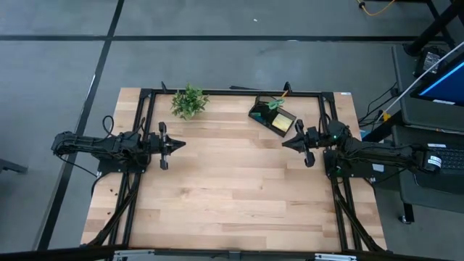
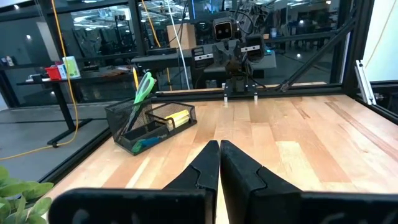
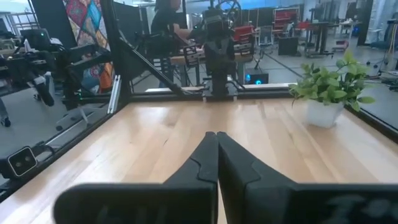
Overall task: Pick and place office supplies into organizer
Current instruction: Return to Home Position
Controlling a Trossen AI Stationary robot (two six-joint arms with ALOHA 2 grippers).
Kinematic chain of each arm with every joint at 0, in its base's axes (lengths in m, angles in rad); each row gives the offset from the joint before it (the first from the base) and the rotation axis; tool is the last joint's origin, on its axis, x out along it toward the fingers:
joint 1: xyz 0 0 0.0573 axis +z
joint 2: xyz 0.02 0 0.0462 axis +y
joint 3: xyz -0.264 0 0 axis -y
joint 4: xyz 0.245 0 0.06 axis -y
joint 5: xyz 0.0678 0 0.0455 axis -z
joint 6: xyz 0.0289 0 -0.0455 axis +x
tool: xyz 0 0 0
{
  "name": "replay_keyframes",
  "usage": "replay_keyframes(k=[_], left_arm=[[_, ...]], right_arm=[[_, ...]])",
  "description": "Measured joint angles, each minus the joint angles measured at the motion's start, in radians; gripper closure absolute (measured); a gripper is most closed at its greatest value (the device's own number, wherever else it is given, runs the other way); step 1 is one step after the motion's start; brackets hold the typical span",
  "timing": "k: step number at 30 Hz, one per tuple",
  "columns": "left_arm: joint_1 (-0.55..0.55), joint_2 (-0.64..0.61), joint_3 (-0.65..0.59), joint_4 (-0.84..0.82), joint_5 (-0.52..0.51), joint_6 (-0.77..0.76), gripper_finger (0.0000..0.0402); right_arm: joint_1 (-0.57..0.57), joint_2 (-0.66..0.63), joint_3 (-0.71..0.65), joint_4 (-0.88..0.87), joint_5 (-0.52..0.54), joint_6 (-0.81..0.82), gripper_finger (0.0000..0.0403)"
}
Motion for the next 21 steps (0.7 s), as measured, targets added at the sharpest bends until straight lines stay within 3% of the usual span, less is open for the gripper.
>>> replay_keyframes(k=[10, 14, 21], left_arm=[[0.000, 0.000, 0.000, 0.000, 0.000, 0.000, 0.0391], [0.000, 0.000, 0.000, 0.000, 0.000, 0.000, 0.0389], [0.000, 0.000, 0.000, 0.000, 0.000, 0.000, 0.0391]], right_arm=[[0.007, 0.000, 0.000, 0.000, 0.001, -0.005, 0.0385], [0.048, -0.011, 0.001, -0.025, 0.001, -0.094, 0.0383], [0.231, -0.210, 0.001, -0.222, 0.090, -0.150, 0.0392]])
